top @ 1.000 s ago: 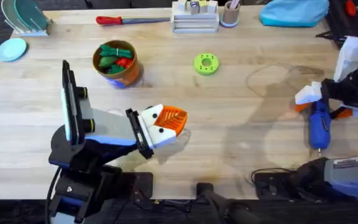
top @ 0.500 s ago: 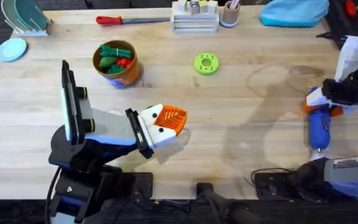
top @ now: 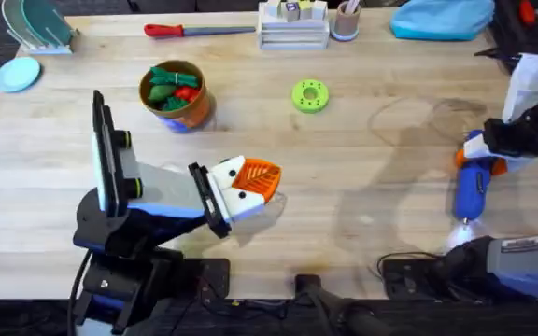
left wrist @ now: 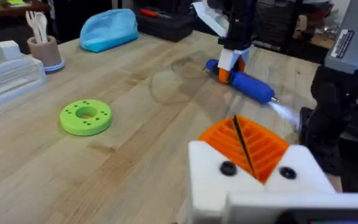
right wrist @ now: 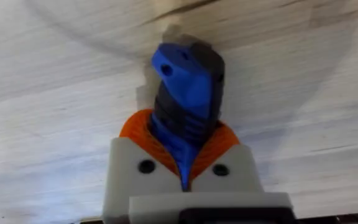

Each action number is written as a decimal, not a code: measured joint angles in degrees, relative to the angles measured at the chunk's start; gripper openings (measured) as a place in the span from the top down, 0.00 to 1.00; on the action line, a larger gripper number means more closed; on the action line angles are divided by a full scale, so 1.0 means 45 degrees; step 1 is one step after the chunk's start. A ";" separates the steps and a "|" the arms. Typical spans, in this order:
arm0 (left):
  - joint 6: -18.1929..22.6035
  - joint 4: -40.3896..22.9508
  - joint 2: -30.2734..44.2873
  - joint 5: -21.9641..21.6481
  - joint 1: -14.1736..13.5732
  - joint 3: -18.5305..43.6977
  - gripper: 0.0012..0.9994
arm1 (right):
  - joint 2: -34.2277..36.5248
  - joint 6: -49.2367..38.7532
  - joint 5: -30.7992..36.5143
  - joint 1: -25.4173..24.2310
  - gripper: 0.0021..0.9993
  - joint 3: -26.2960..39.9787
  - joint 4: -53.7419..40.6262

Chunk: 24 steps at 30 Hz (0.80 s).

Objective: Pick up the gripper from the table and insert it into the empty holder that is missing its gripper. Then pick up a screw, insert it into the mounting hole, and use the screwdriver to tighten it. Finally, clean up the table by picking up the vegetable and placing it into the bucket.

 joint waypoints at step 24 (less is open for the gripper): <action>0.0000 0.0000 0.0000 0.0000 0.0000 0.0000 0.99 | -0.7239 0.0695 -0.5522 0.2032 0.98 -0.0174 0.0705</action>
